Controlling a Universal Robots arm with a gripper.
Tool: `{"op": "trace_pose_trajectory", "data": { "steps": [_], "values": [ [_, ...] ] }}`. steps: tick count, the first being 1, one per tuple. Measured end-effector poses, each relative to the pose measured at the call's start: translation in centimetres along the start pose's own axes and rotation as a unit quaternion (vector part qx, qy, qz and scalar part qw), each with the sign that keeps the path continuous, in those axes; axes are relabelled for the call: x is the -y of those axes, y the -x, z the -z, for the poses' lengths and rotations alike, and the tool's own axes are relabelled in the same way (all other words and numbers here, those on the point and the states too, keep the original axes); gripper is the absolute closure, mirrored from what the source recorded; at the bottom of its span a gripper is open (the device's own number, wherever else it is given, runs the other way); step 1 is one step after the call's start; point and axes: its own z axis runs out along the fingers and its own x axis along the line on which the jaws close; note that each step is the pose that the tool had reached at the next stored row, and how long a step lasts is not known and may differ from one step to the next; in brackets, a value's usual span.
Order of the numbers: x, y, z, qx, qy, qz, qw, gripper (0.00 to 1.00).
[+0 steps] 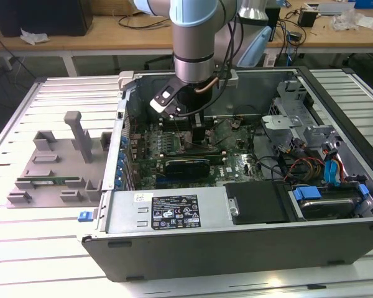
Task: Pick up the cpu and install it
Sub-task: 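Place the cpu into insertion slot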
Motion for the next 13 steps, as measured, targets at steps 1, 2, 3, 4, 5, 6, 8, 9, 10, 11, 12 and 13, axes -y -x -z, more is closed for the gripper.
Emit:
{"op": "trace_pose_trajectory", "data": {
  "steps": [1,2,3,4,5,6,8,9,10,11,12,13],
  "values": [
    [0.00,-0.17,-0.16,0.0000,0.0000,0.000,1.0000,0.45],
    [0.00,-0.31,-0.35,-0.0001,0.0001,0.000,1.0000,0.45],
    [0.00,-0.37,-0.45,-0.0001,0.0001,0.000,1.0000,0.45],
    [0.00,-0.43,-0.53,0.0000,0.0000,0.000,1.0000,0.45],
    [0.00,-0.49,-0.69,0.0001,0.0000,0.000,1.0000,0.45],
    [0.00,-0.49,-0.77,0.0001,0.0001,0.000,1.0000,0.45],
    [-0.01,-0.49,-0.79,0.0002,-0.0001,0.000,1.0000,0.45],
    [-0.04,-0.49,-0.81,0.0002,0.0000,-0.001,1.0000,0.45],
    [-0.12,-0.49,-0.83,0.0003,0.0000,-0.003,1.0000,0.45],
    [-0.12,-0.49,-0.83,0.0003,0.0000,-0.004,1.0000,0.45],
    [-0.13,-0.49,-0.86,0.0003,0.0001,-0.004,1.0000,0.45],
    [-0.13,-0.50,-0.90,0.0034,-0.0001,-0.004,1.0000,0.45]
  ]
}}
